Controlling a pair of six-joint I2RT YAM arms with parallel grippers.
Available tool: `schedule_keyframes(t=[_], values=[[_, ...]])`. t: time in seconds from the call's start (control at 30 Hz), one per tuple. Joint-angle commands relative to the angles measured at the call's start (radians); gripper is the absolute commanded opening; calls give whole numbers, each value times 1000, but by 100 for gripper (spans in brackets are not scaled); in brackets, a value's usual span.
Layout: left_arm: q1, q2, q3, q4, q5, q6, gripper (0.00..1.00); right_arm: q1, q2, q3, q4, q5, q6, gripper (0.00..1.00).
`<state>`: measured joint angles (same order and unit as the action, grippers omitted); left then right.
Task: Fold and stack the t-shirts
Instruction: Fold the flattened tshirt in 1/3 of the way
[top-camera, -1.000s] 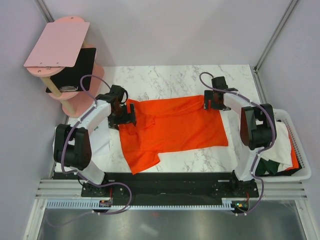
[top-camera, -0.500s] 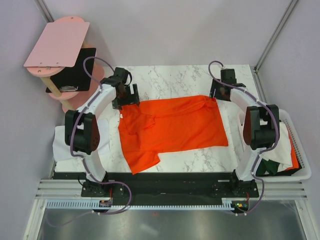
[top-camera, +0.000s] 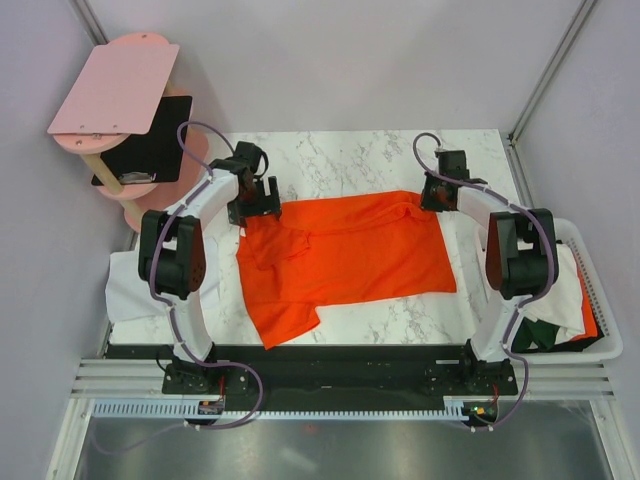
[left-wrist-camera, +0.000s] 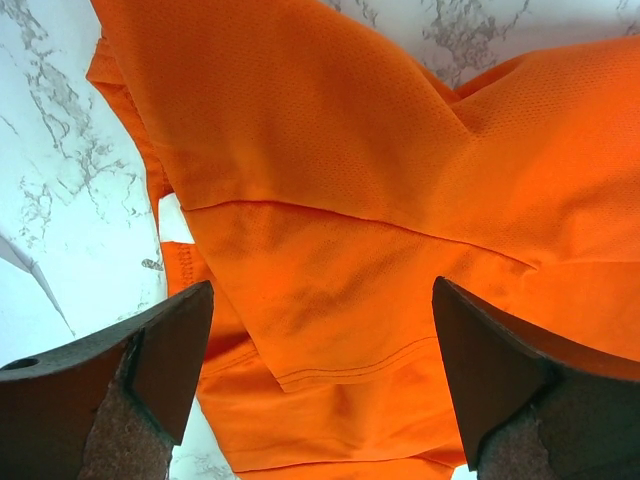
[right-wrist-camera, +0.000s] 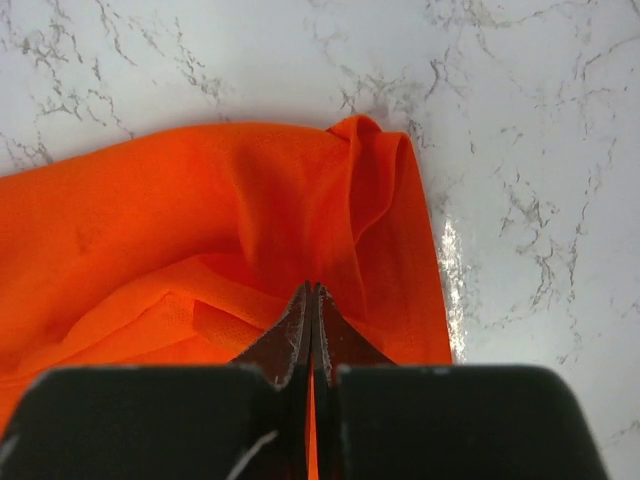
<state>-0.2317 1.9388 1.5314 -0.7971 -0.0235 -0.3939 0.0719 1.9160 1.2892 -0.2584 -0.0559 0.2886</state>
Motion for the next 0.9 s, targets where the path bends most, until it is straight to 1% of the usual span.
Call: schedule_keyframes(t=[0.0,0.07,0.2,0.23,0.4,0.43,0.53,0.7,0.77,0.87], values=[[-3,5,-5,21,5,0,96,17,-86,-21,77,-31,-3,0],[-3,18,-5,21,7,-5,96,41,-81,-14,68,-35,-19,0],[-3,26,-14,24,13,-6,95,75,-90,-34,77,71,-26,0],[-3,26,-20,27,11,-6,95,78,-97,-36,80,77,-23,0],[-4,35,-27,32,13,-6,95,92,-101,-50,123,59,-28,1],[-4,38,-27,33,14,-8,95,95,-82,-42,120,19,-32,1],[-4,51,-28,33,16,-11,95,112,-42,-5,56,11,-46,0],[-3,58,-40,32,-4,-14,93,132,-69,-71,1,50,-40,0],[-3,60,-42,32,-10,-14,93,131,-68,-80,-59,134,-37,0],[-3,61,-40,32,-10,-19,93,131,-60,-88,-103,206,-23,0]])
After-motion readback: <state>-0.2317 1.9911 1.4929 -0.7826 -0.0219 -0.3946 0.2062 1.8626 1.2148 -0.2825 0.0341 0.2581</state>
